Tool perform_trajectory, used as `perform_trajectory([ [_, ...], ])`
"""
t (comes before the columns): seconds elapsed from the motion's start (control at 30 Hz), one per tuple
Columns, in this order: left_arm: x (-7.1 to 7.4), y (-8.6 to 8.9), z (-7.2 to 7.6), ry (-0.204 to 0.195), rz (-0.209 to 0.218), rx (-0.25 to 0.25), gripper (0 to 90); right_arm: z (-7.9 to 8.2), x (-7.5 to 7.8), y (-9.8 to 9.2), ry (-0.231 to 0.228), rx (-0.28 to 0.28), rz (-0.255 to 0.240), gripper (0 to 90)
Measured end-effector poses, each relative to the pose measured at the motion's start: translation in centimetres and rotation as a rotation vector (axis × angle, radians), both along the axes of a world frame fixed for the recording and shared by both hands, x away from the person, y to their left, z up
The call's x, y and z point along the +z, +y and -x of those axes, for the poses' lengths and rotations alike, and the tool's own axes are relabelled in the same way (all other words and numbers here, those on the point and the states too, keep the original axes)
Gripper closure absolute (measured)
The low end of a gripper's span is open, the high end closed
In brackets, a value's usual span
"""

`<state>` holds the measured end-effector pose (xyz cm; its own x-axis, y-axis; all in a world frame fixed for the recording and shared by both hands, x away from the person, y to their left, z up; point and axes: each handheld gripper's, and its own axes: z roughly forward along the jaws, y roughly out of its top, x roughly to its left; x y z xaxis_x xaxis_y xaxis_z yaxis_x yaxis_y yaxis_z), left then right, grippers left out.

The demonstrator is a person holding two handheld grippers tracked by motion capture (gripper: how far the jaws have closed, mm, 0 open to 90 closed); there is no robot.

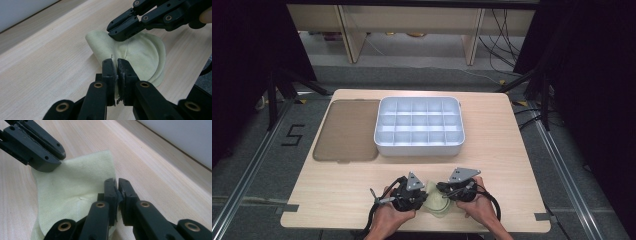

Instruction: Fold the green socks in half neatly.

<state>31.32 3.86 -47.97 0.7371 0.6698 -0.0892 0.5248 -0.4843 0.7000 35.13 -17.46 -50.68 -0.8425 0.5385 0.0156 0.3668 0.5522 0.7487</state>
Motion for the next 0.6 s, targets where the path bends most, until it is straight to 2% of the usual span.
perform_trajectory([
  [0.13, 0.0, 0.0, 0.1, -0.002, 0.009, 0.018, 83.9, 0.1, 0.4, -0.3, -0.007, -0.012, -0.012, 85.6],
  [0.27, 0.2, 0.1, 0.1, -0.024, -0.024, 0.016, 83.7, 0.5, 1.4, -1.1, -0.023, 0.015, -0.033, 86.0],
  [0.33, 0.2, 0.2, 0.0, -0.018, -0.013, 0.019, 83.7, 1.0, 1.5, -1.6, -0.014, 0.018, -0.033, 86.1],
  [0.4, 0.3, 0.2, 0.0, -0.027, -0.023, 0.014, 83.7, 1.7, 1.5, -2.0, 0.017, 0.037, -0.048, 86.0],
  [0.43, 0.3, 0.3, 0.0, -0.03, -0.025, 0.011, 83.7, 2.1, 1.5, -2.0, 0.029, 0.053, -0.046, 86.0],
  [0.5, 0.3, 0.3, 0.0, -0.031, -0.022, 0.021, 83.8, 2.8, 1.4, -1.8, 0.018, 0.097, -0.025, 86.0],
  [0.57, 0.4, 0.3, 0.1, -0.032, -0.015, 0.019, 83.8, 3.1, 1.2, -1.4, 0.024, 0.103, 0.003, 86.1],
  [0.6, 0.5, 0.4, 0.2, -0.038, -0.025, 0.01, 83.8, 3.1, 1.0, -1.3, 0.029, 0.102, 0.026, 86.1],
])
